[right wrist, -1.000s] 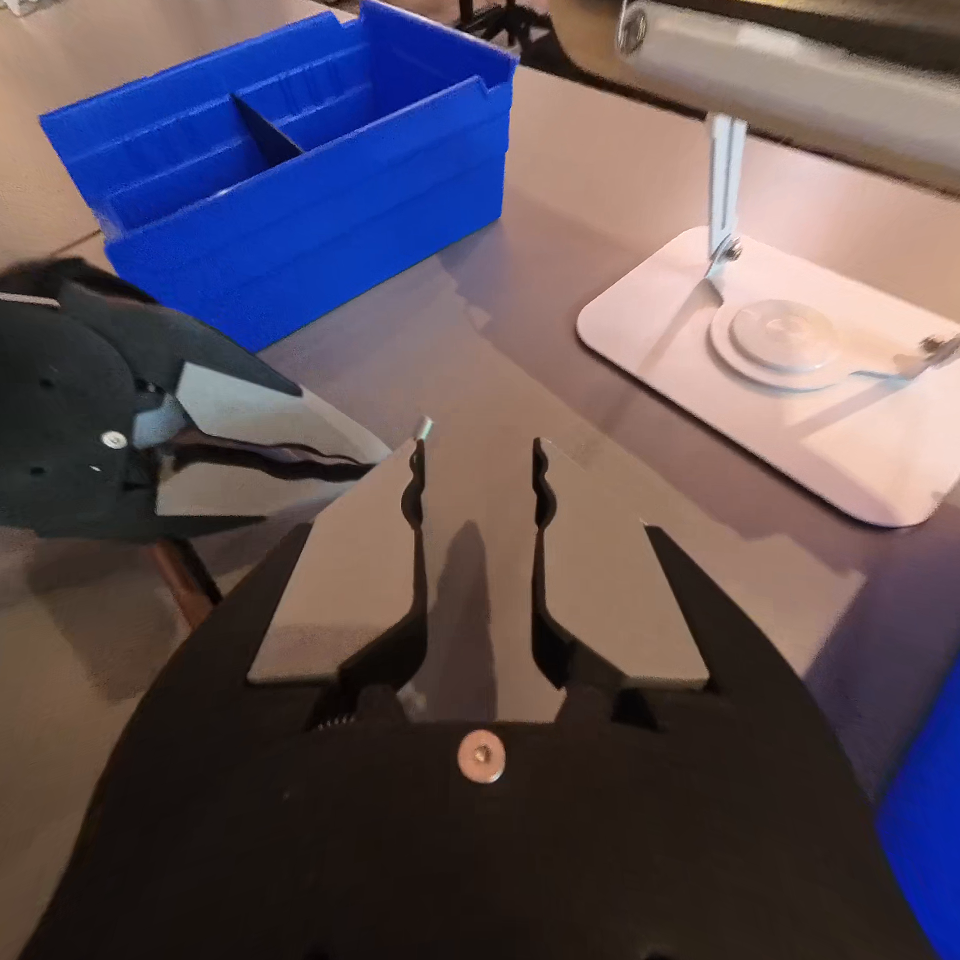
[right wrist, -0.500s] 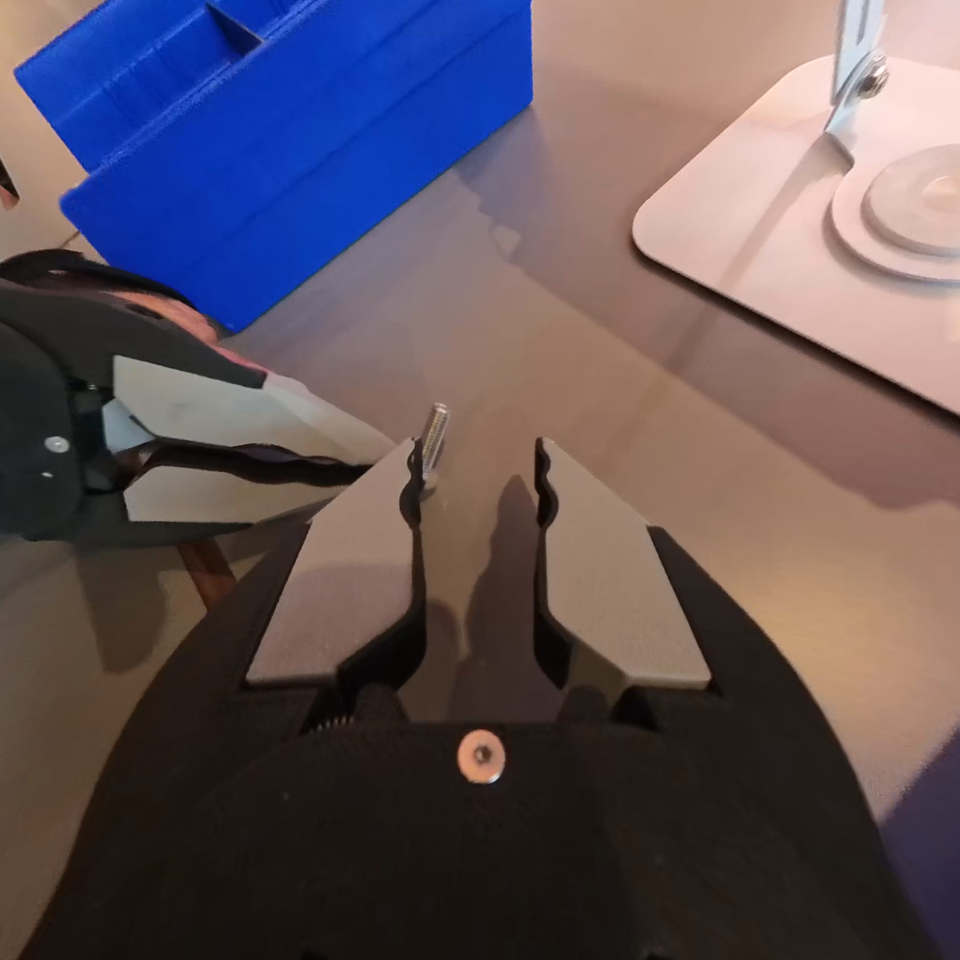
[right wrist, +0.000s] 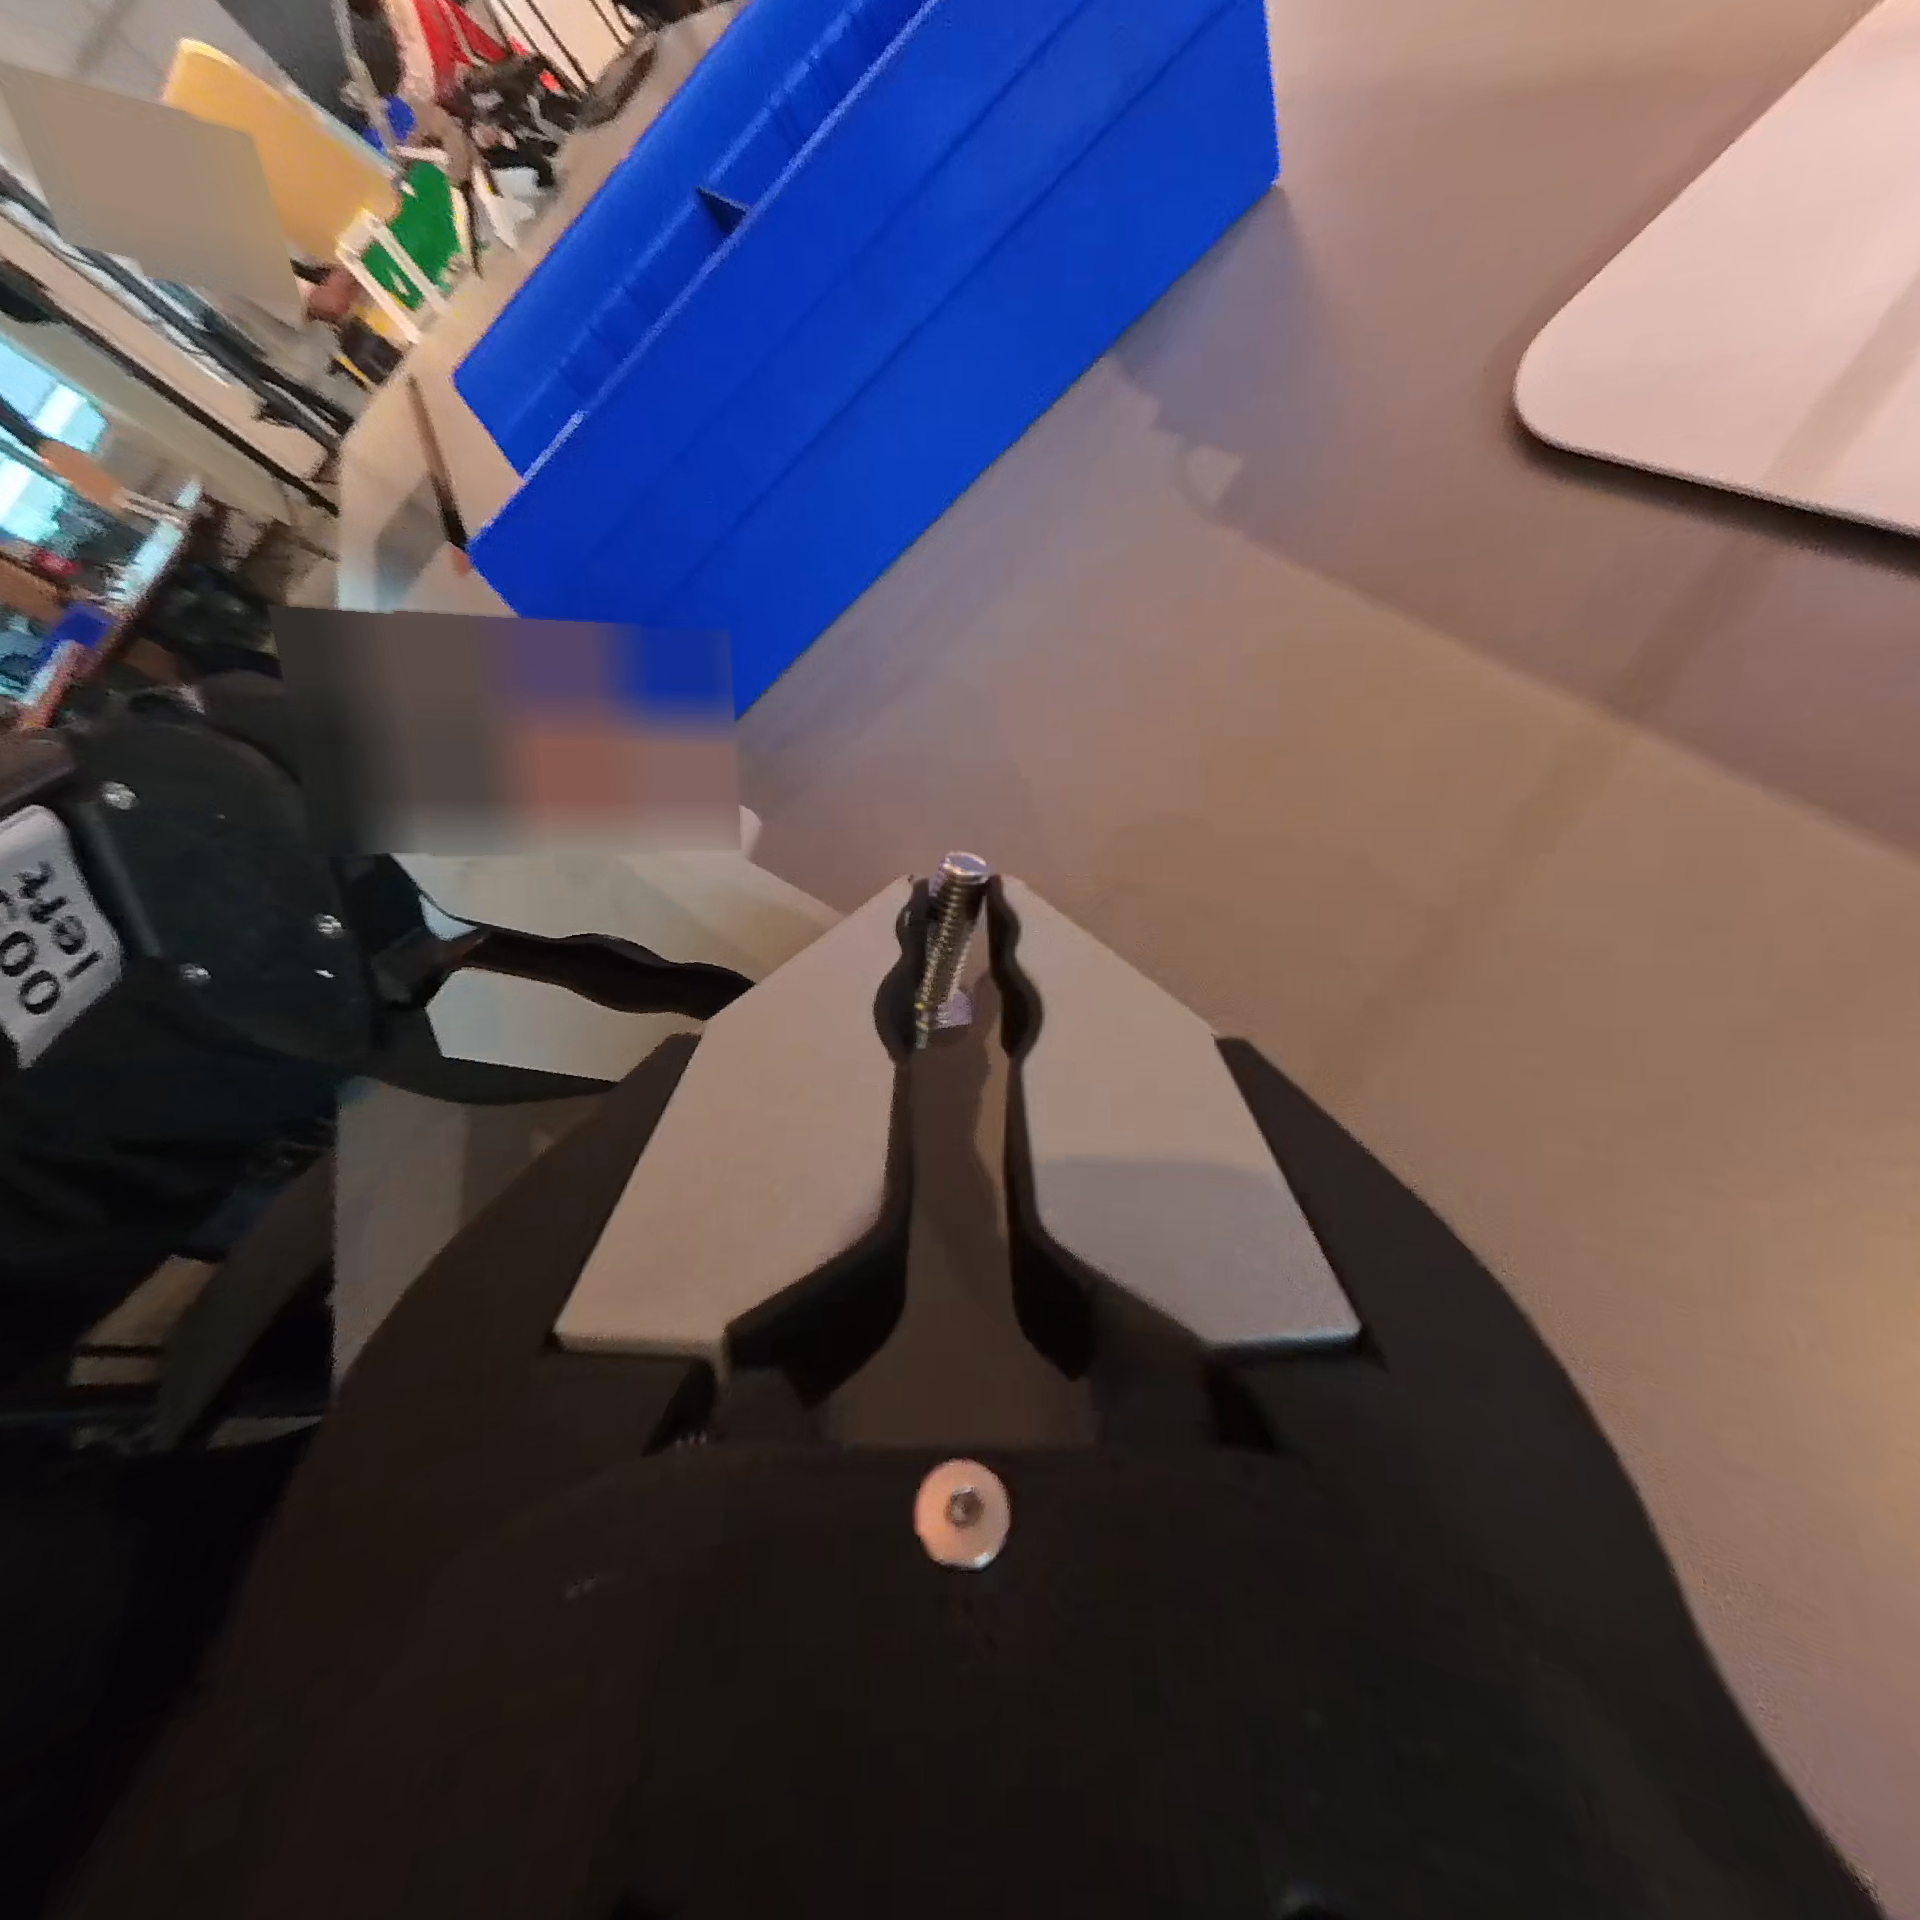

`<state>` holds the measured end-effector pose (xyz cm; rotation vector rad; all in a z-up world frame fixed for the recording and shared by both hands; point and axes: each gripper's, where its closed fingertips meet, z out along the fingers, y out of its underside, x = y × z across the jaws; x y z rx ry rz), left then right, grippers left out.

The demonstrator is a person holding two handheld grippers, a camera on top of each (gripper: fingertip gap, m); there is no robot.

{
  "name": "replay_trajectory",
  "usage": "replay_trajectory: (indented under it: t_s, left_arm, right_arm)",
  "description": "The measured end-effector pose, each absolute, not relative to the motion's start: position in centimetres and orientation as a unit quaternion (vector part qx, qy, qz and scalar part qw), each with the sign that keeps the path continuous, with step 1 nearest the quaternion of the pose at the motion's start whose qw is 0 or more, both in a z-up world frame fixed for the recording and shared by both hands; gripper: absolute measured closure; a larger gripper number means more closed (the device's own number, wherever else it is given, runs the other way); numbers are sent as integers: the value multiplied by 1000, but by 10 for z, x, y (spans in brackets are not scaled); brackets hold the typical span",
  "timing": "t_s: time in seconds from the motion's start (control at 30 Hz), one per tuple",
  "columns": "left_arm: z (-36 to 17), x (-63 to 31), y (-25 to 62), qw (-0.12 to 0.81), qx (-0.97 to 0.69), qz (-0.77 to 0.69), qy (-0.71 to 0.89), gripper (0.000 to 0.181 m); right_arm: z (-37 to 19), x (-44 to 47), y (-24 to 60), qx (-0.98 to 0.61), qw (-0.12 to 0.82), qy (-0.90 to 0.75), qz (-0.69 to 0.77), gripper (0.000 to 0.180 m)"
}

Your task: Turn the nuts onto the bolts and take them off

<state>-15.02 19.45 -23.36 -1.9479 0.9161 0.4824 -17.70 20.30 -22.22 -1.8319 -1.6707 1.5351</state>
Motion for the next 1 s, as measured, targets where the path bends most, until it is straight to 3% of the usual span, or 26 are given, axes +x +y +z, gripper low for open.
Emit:
replay_trajectory:
  t_s: [0.27,0.5,0.7,1.0]
  left_arm:
    - [-230,-152,195,474,-791,171,347,172]
    - [-237,-164,187,454,-868,4,200,157]
    - [-243,-159,187,407,-895,-158,94,145]
    - [-257,-168,193,404,-901,-119,105,145]
  right_arm:
    - [-214,-179,206,-611,170,-588,502,173]
    - [-205,-182,212,-574,208,-595,522,173]
    - [-232,-182,216,-561,213,-643,476,174]
    - [-244,-174,208,-487,242,-732,411,173]
